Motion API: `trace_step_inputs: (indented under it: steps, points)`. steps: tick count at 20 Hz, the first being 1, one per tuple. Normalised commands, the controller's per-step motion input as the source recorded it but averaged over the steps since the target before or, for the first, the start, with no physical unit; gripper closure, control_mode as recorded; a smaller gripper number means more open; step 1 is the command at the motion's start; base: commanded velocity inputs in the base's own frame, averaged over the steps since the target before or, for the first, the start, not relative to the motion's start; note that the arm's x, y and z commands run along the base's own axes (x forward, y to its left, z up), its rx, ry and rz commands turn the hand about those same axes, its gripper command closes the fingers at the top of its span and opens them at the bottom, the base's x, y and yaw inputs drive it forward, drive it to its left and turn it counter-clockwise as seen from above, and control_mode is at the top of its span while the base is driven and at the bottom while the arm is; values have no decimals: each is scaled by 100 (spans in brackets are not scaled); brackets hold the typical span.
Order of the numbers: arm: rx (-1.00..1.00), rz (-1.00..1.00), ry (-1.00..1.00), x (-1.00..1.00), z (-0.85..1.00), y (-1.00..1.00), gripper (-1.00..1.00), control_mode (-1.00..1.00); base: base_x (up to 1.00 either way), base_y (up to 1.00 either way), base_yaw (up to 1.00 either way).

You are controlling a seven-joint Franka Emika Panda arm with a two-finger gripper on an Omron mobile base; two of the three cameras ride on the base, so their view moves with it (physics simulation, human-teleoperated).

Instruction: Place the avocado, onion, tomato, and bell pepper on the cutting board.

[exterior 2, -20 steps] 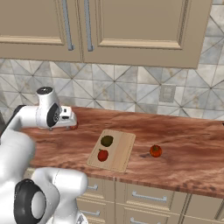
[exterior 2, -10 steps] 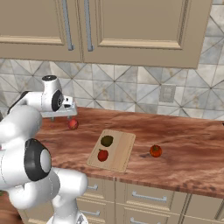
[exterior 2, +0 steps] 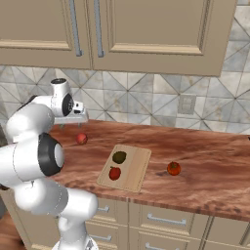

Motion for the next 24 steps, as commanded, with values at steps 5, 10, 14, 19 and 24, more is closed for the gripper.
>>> trace_step_inputs:
  steps: [5, 10, 14, 19, 24]
  points:
    - [0, -3, 0, 45, -5, 0, -100, -100, 0, 0, 0]
    - [0, -1, 0, 42, -15, 1, -100, -100, 0, 0, 0]
    - [0, 0, 1, 22, -26, 6, -100, -100, 0, 0, 0]
    - [0, 0, 0, 18, -25, 9, -100, -100, 0, 0, 0]
    - [0, 0, 0, 16, -18, 0, -100, -100, 0, 0, 0]
